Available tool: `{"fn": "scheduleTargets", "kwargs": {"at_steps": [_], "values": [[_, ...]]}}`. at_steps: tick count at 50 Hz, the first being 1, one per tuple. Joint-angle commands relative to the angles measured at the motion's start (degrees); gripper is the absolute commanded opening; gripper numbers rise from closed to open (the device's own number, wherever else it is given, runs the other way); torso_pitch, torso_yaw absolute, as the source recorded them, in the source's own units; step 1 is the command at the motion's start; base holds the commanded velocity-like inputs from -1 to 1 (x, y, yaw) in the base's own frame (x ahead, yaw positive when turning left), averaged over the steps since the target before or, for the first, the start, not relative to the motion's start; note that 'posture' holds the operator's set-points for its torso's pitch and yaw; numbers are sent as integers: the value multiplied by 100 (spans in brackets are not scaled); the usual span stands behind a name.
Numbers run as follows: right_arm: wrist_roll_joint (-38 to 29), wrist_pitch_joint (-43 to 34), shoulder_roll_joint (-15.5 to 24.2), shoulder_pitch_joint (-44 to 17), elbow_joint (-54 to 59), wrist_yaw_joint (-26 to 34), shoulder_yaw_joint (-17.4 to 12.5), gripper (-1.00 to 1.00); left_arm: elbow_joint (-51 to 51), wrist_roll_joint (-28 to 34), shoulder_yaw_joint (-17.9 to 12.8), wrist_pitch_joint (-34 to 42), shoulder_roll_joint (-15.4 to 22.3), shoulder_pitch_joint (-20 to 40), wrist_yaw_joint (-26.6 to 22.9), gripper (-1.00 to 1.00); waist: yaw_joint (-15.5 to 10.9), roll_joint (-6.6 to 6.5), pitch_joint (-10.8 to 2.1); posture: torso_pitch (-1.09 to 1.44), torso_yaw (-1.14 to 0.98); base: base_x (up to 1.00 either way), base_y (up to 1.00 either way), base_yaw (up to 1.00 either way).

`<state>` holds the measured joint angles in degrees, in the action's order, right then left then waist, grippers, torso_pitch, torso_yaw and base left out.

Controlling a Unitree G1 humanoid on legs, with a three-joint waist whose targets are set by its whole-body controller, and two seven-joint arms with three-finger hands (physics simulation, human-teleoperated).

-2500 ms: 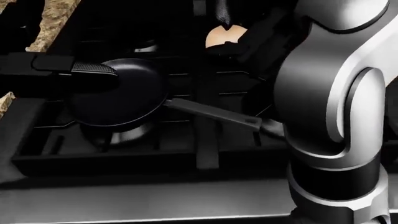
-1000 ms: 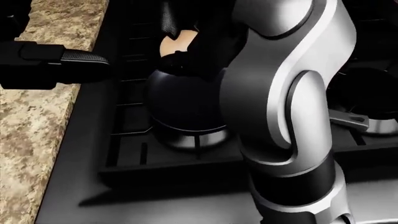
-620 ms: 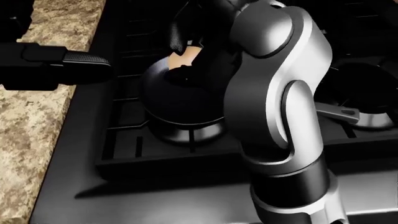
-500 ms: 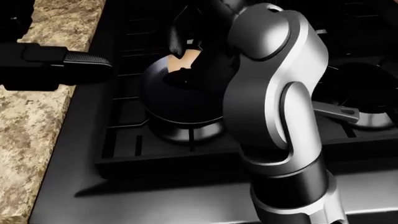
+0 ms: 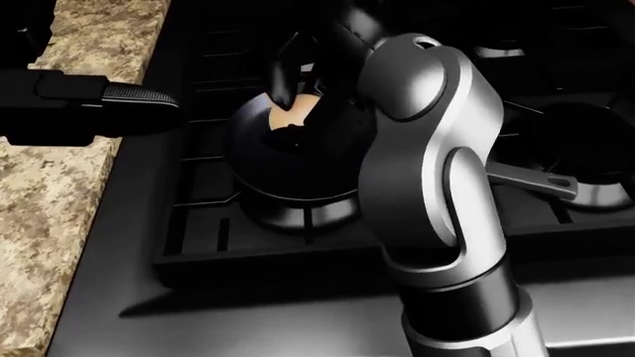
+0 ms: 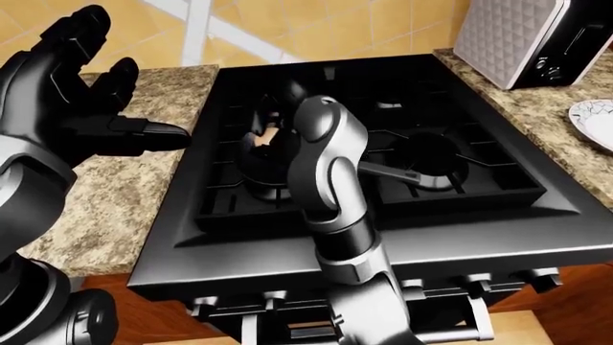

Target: Pick the egg from the plate and place it in the pan.

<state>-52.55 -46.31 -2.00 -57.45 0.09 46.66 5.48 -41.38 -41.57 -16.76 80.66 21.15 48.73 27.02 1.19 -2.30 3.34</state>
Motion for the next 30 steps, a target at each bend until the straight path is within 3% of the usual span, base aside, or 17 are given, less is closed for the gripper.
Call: {"fn": "scheduleTargets", "kwargs": {"at_steps": [1, 21, 27, 30], "values": [[-20, 137, 27, -198, -177, -98, -28, -100, -88, 4, -71, -151, 57, 161, 31, 100, 2, -17, -170, 0, 0, 0, 0, 0], [-102, 223, -18, 68, -239, -87, -9, -94, -45, -97, -48, -204, 109, 169, 114, 100, 4, -16, -165, 0, 0, 0, 0, 0], [-51, 227, -16, 59, -191, -144, -6, -89, -21, -120, -55, -214, 131, 178, 124, 100, 4, -19, -174, 0, 0, 0, 0, 0], [-69, 209, -16, 78, -224, -126, 10, -77, -19, -140, -49, -201, 123, 203, 147, 100, 4, -21, -168, 0, 0, 0, 0, 0]]}}
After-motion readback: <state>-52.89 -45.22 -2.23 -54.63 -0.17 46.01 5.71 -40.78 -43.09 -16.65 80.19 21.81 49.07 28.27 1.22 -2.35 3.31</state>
